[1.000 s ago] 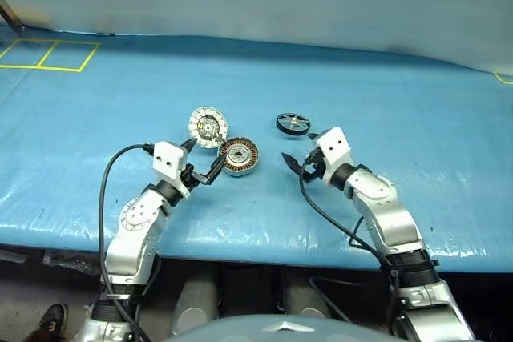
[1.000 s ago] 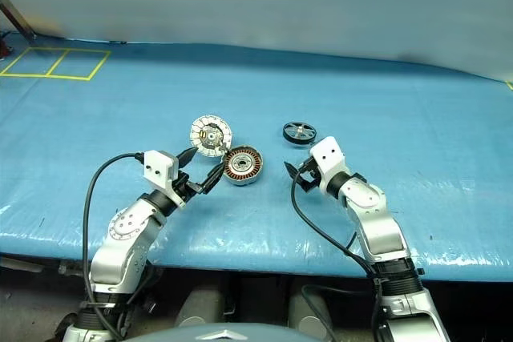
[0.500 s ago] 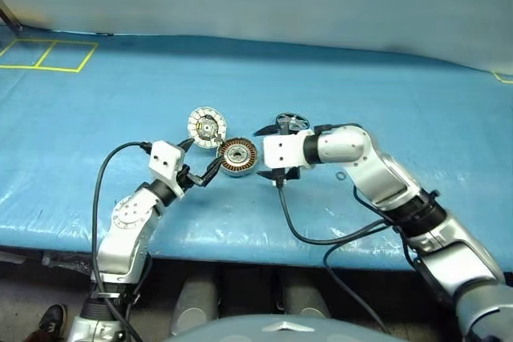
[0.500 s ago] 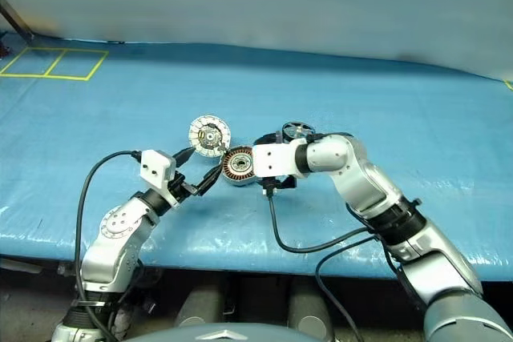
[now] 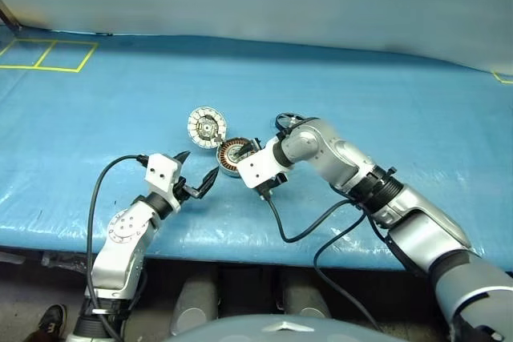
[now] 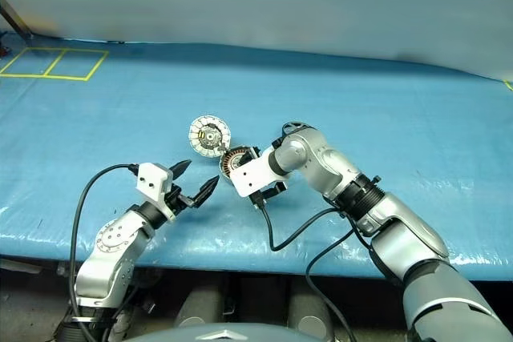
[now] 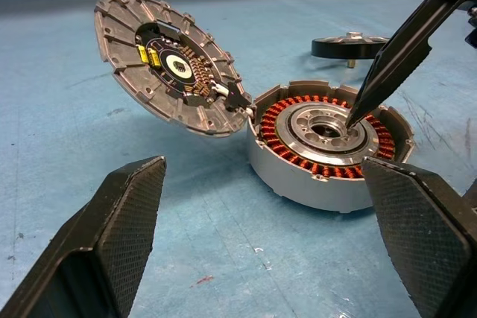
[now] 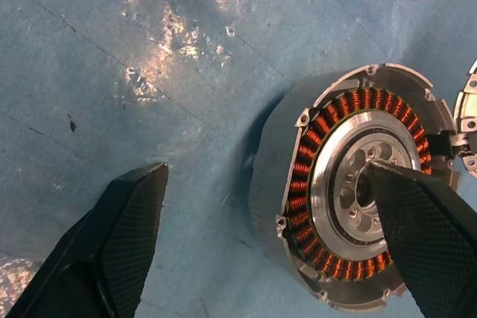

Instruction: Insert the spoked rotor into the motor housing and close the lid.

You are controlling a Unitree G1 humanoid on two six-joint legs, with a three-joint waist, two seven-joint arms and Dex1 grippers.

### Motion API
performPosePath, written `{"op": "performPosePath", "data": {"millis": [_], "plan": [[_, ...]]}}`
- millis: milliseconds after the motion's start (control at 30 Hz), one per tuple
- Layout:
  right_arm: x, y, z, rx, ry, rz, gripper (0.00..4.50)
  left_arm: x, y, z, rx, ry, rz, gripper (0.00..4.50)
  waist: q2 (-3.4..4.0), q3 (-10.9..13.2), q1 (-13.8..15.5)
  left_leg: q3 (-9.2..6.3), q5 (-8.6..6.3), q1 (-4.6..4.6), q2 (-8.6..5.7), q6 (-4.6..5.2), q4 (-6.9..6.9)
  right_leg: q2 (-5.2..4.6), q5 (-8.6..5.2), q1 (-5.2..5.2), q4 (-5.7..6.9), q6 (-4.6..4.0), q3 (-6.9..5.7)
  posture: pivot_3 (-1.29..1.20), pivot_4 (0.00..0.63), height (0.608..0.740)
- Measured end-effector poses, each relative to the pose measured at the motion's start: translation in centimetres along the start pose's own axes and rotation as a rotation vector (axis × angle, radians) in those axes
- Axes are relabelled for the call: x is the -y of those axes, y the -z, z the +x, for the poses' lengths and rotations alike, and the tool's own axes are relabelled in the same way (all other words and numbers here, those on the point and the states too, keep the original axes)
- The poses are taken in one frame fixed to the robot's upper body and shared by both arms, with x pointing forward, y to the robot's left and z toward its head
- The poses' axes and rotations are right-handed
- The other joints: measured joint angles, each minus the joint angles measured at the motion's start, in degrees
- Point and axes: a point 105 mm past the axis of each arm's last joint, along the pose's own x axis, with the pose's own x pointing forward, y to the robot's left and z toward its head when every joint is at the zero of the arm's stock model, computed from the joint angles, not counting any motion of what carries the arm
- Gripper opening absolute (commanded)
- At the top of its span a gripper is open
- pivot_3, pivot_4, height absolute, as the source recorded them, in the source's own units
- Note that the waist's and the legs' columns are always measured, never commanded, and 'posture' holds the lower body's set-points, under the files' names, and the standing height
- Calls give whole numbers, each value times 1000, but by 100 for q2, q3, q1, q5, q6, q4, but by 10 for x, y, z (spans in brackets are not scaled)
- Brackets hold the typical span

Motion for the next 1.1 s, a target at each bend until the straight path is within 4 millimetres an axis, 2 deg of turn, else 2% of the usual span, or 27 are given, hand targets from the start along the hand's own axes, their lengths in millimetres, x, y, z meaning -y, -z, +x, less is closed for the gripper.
{"op": "performPosePath", "data": {"millis": [267, 500, 833, 1100], "plan": [[7, -2, 5, -6, -24, -46, 4481, 3, 0, 1, 9, -3, -14, 4500, 0, 0, 0, 0, 0, 1, 0, -1, 0, 1, 0, 2, 1, 0, 0, 0, 150, 740], [11, 3, 5, -29, -39, -71, 4481, 6, 2, 0, 8, -11, -27, 4500, 0, 0, 3, 0, 0, 2, -1, -1, 0, -1, 0, 2, 1, 0, 0, 0, 150, 740], [9, 9, -1, -55, -59, -81, 4481, 7, 3, 0, 4, -8, -30, 4500, 1, 0, -1, 1, 0, 2, 0, -1, -1, 0, 0, 1, 1, -1, 0, 0, 150, 740], [8, 10, 2, -56, -65, -69, 4481, 9, 3, 1, 5, -2, -30, 4500, 1, 0, -2, 1, 0, 3, 0, -1, -1, -1, 0, 2, 1, -1, 0, 0, 150, 740]]}}
